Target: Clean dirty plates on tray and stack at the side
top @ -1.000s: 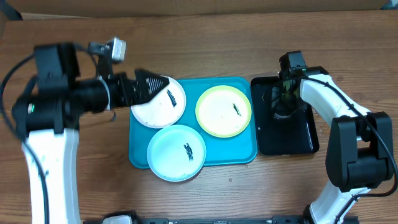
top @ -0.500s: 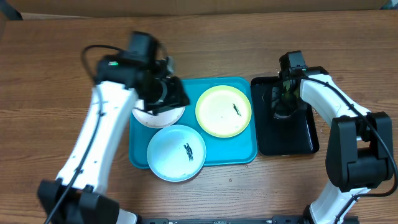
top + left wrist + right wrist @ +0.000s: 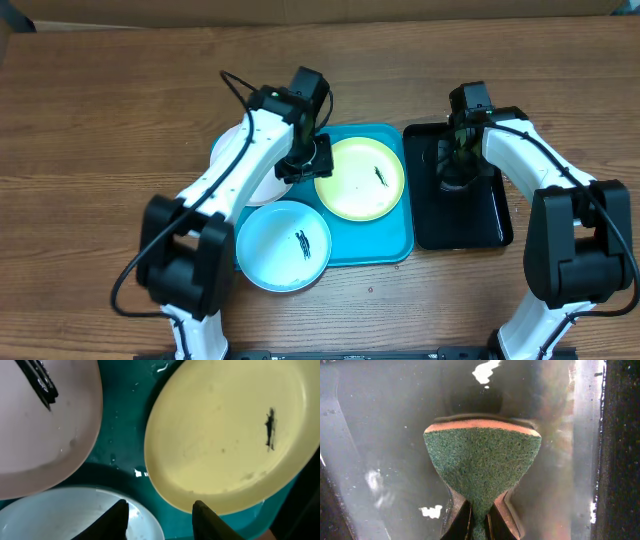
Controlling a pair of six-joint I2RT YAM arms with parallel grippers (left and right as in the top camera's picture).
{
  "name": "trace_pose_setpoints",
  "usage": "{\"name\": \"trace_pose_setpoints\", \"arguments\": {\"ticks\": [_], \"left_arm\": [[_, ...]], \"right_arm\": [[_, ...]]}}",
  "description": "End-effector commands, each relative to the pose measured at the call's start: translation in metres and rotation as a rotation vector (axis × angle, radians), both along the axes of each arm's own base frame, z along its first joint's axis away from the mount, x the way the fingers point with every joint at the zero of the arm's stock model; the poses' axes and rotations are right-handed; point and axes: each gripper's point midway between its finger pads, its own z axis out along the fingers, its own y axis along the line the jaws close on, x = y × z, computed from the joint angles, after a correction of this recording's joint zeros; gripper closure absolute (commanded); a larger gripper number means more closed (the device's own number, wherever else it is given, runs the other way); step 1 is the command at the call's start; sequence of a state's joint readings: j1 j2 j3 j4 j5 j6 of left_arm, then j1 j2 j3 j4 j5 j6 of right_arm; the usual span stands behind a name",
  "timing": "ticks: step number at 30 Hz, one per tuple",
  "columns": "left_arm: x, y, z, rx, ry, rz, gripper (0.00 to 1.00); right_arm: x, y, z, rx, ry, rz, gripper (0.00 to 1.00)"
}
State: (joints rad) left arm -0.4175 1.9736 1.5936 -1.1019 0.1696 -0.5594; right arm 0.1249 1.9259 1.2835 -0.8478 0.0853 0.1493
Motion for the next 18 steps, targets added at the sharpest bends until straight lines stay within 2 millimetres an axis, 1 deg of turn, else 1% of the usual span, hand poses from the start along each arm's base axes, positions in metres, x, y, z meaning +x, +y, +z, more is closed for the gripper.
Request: {"name": "trace_pose_setpoints", "arguments": {"ticks": [1, 3, 6, 9, 15, 18], "left_arm": [[0.002, 0.002, -0.016, 0.029, 0.022, 0.025, 0.56], [0.002, 0.002, -0.022, 0.034, 0.035, 0.032, 0.57], [0.003, 0.002, -0.03, 0.044, 0.044, 0.04, 0.65], [0.009, 0.003, -0.037, 0.064, 0.029, 0.041, 0.65], [0.013, 0.002, -0.045, 0.074, 0.022, 0.038, 0.66], [0.015, 0.004, -0.05, 0.09, 0.015, 0.038, 0.76]], "right_arm": [[0.002, -0.001, 0.0, -0.007, -0.009, -0.001, 0.96], [0.004, -0.001, 0.0, -0.006, -0.015, -0.001, 0.96], [0.004, -0.001, 0.0, -0.006, -0.018, -0.001, 0.96], [0.003, -0.001, 0.0, -0.007, -0.013, -0.001, 0.96], [-0.005, -0.002, -0.001, -0.01, 0.018, -0.001, 0.96], [-0.006, -0.002, -0.001, -0.011, 0.024, -0.001, 0.96]]}}
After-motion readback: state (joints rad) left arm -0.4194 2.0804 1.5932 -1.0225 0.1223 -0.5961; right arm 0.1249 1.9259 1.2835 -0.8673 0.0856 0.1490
